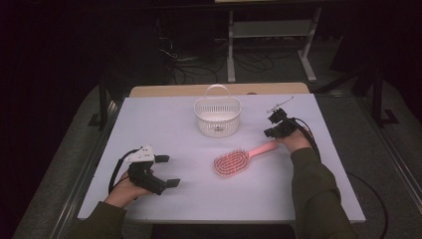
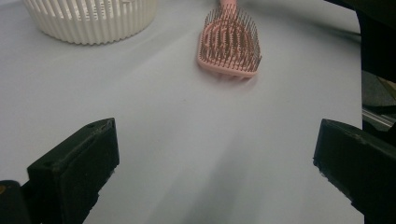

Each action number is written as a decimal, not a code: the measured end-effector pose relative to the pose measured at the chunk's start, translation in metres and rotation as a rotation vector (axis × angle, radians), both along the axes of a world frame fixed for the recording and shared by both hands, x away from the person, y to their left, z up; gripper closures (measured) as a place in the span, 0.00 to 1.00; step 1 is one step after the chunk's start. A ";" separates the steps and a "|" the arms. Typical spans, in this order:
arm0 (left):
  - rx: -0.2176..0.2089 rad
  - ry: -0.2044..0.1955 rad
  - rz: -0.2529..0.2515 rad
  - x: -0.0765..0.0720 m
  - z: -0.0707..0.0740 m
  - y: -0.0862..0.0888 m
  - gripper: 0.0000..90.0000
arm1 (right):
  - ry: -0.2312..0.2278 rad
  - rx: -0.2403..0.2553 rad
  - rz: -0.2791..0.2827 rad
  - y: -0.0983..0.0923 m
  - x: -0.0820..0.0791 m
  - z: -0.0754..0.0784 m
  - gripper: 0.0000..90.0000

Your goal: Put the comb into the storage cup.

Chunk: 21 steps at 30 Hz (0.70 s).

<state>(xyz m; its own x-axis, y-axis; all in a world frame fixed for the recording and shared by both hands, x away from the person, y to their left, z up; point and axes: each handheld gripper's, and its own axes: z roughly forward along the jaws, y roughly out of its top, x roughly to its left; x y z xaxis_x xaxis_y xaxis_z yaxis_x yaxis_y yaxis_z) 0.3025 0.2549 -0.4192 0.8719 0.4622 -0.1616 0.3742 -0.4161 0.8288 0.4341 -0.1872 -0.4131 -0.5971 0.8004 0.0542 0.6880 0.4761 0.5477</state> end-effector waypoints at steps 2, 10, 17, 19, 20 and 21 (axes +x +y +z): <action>-0.002 0.000 0.001 0.000 0.000 0.000 0.00 | 0.005 -0.012 0.001 0.001 0.002 -0.001 0.99; -0.006 0.002 0.002 0.000 0.000 0.000 0.00 | 0.035 -0.042 -0.003 0.002 0.005 -0.007 0.99; -0.006 0.002 0.001 0.000 0.000 0.000 0.00 | 0.053 -0.050 0.009 0.001 0.004 -0.008 0.99; -0.007 0.002 0.002 0.000 0.000 0.001 0.00 | 0.057 -0.052 0.009 0.001 0.003 -0.009 0.99; -0.007 0.002 0.002 0.000 0.000 0.001 0.00 | 0.059 -0.053 0.009 0.001 0.003 -0.008 0.99; -0.007 0.002 0.002 0.000 0.000 0.001 0.00 | 0.060 -0.054 0.009 0.001 0.003 -0.008 0.99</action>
<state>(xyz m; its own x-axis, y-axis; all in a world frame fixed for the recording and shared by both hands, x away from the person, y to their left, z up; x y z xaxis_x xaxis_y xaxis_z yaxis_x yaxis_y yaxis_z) 0.3025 0.2556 -0.4191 0.8705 0.4631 -0.1666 0.3770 -0.4097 0.8307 0.4373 -0.1863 -0.4215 -0.6009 0.7979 0.0467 0.7146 0.5101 0.4786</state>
